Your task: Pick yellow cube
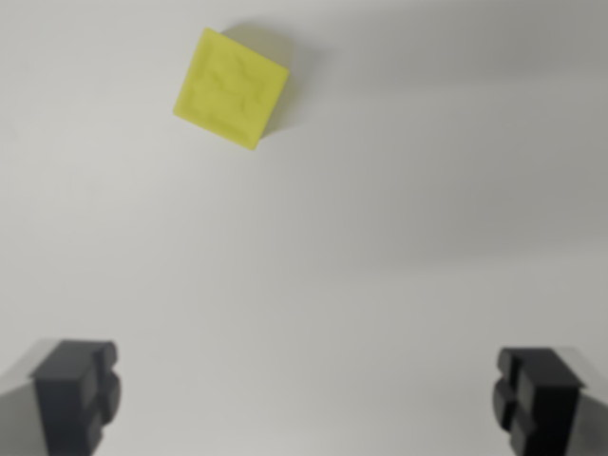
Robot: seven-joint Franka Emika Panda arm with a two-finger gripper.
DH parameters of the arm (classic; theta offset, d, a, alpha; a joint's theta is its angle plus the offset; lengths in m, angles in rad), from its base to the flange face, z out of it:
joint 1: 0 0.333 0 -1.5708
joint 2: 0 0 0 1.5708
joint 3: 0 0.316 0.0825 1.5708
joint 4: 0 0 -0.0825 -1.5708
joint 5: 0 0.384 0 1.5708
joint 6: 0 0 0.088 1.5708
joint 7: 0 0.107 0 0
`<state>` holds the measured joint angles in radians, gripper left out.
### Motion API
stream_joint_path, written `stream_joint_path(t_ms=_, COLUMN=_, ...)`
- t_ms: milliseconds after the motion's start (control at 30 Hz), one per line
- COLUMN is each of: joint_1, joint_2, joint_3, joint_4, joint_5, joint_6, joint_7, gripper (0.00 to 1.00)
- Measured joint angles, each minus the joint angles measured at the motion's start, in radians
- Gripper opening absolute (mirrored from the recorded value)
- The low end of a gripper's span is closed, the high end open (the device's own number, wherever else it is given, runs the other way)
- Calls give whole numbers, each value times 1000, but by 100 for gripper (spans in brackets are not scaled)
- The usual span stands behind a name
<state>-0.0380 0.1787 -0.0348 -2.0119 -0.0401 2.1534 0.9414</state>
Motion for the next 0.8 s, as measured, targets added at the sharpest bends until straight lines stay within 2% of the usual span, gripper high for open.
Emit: stream_joint_path(t_ms=800, joint_1=16, joint_2=118, joint_3=0, joint_4=-4, joint_5=19, joint_6=130, joint_7=130, gripper=100)
